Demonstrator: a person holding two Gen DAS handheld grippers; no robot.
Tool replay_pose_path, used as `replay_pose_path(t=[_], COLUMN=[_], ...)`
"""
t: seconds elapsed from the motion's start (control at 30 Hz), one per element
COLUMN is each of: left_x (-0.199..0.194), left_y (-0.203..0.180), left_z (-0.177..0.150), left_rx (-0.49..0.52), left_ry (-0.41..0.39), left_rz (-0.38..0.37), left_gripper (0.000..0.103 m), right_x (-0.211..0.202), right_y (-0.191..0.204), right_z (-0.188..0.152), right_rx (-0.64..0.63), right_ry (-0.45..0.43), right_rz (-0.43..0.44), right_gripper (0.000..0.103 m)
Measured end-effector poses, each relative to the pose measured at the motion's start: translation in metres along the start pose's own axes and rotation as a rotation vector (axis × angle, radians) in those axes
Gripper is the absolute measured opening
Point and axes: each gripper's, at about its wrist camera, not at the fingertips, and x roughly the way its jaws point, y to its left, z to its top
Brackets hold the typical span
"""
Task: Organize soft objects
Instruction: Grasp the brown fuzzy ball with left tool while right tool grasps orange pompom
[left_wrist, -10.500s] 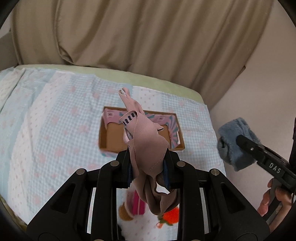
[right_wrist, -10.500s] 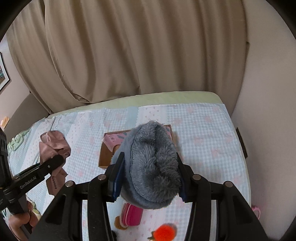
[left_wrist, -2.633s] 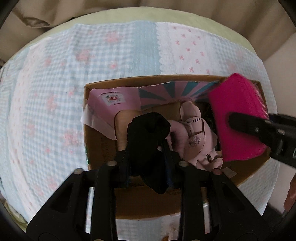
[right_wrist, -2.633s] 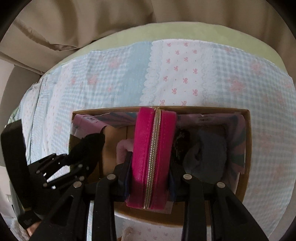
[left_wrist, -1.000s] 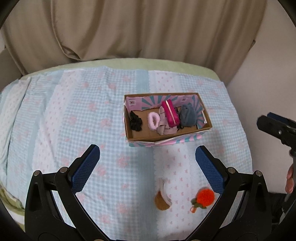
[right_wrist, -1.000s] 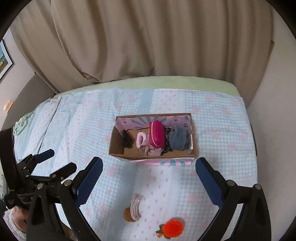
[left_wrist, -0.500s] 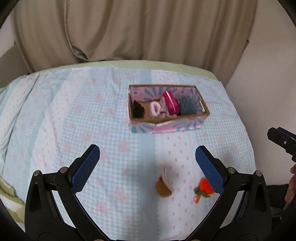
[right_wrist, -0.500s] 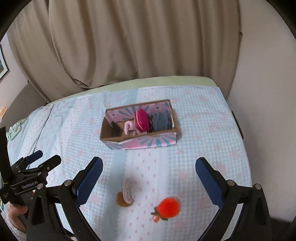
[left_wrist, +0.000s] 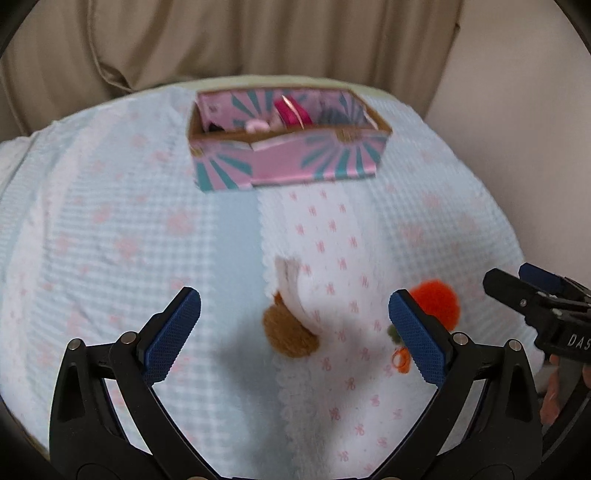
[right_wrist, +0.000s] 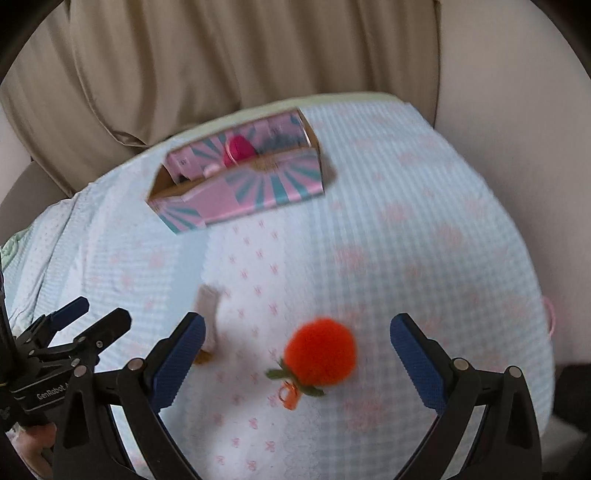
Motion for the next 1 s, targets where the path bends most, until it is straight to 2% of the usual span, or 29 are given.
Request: replay_pose_path(t=[0.2, 0.5, 0.7, 0.77, 0.8, 0.93, 1.0], left_x=[0.061, 0.107, 0.126, 0.13, 0.133, 0.135, 0.133], left_y=[-0.006, -0.005, -0.004, -0.003, -0.003, 0.0, -0.001], left_z=[-0.037, -0.054, -0.058, -0.059, -0.06, -0.061, -0.061], left_rx=[0.023, 0.033, 0.041, 0.045, 0.047, 0.04, 0.041], left_ry=[0.029, 0.01, 0.013, 0.016, 0.023, 0.025, 0.023], left_rz=[0.002, 0.007, 0.019, 0.023, 0.031, 0.038, 0.043], left_gripper=[0.093, 0.091, 0.073, 0.057, 0.054, 0.05, 0.049], right_x=[0.046, 0.086, 0.11, 0.116, 0.118, 0.12, 0.12], right_y=[-0.013, -0.016, -0.017, -0.014, -0.013, -0.014, -0.016], right_z=[-0.038, -0.058, -0.066, -0.068, -0.068, -0.066, -0.066], right_rx=[0.026, 0.042, 0.045, 0.024, 0.017, 0.014, 0.022], right_ry=[-0.003, -0.058, -0.051, -0.049, -0.05, -0.065, -0.063], right_rz=[-0.02, -0.036, -0.029, -0.039, -0.045, -0.055, -0.059], right_gripper=[0.099, 0.099, 0.086, 0.078, 0.075, 0.053, 0.047])
